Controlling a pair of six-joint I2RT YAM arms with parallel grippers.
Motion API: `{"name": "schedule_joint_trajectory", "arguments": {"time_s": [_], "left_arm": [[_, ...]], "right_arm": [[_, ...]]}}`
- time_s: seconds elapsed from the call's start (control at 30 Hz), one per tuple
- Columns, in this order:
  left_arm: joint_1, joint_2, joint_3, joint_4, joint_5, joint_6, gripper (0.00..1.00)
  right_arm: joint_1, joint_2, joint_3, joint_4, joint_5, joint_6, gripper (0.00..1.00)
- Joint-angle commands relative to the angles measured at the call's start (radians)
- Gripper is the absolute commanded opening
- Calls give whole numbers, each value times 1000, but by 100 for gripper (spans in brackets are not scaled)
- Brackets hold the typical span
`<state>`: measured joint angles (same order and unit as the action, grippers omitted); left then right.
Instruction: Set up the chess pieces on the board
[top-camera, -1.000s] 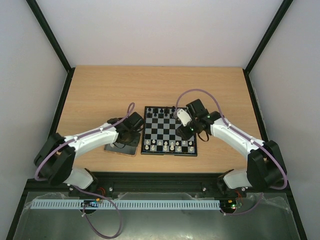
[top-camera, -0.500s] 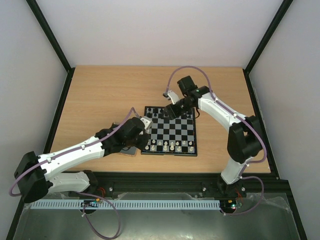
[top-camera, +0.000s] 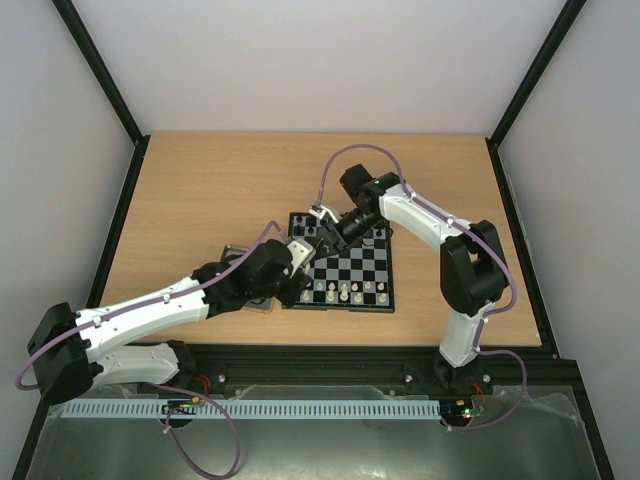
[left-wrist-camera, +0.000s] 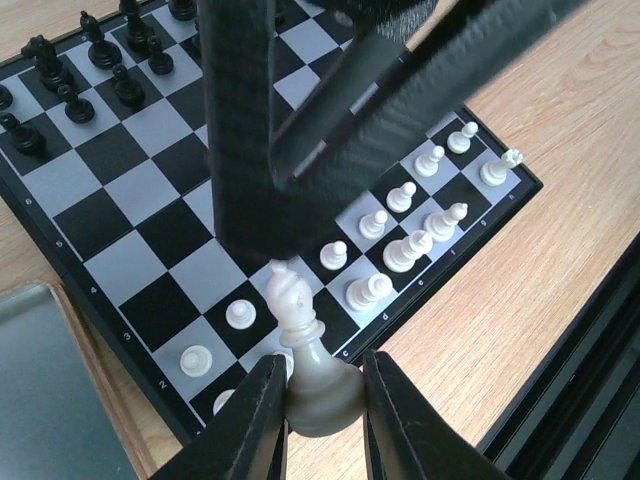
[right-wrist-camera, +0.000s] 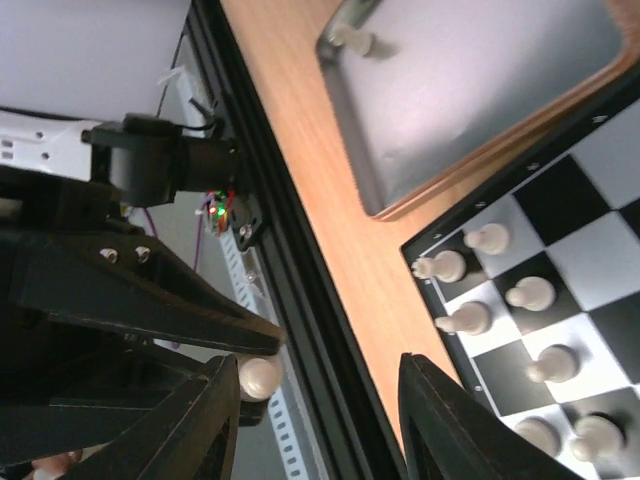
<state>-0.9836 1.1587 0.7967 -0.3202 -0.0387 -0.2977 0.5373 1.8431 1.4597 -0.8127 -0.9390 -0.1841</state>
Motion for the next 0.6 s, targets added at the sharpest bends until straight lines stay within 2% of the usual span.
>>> {"name": "schedule_joint_trajectory", "arguments": {"time_s": [0.0,0.23,0.47,0.57], "left_arm": [[-10,-18,-15,30,16,17,13],[-12,-21,-18,26,0,16,13],[-13,-13,-20,24,-13,13,13],[-13,-11,-19,19,-31,4,20]], "right_arm": [[31,31,19,-99,-77,-52,45],[65,47,32,-129,-88,-80,32],[66,35,12,-126,-89,-90,12],[66,25,9,-118,-85,-94,8]]}}
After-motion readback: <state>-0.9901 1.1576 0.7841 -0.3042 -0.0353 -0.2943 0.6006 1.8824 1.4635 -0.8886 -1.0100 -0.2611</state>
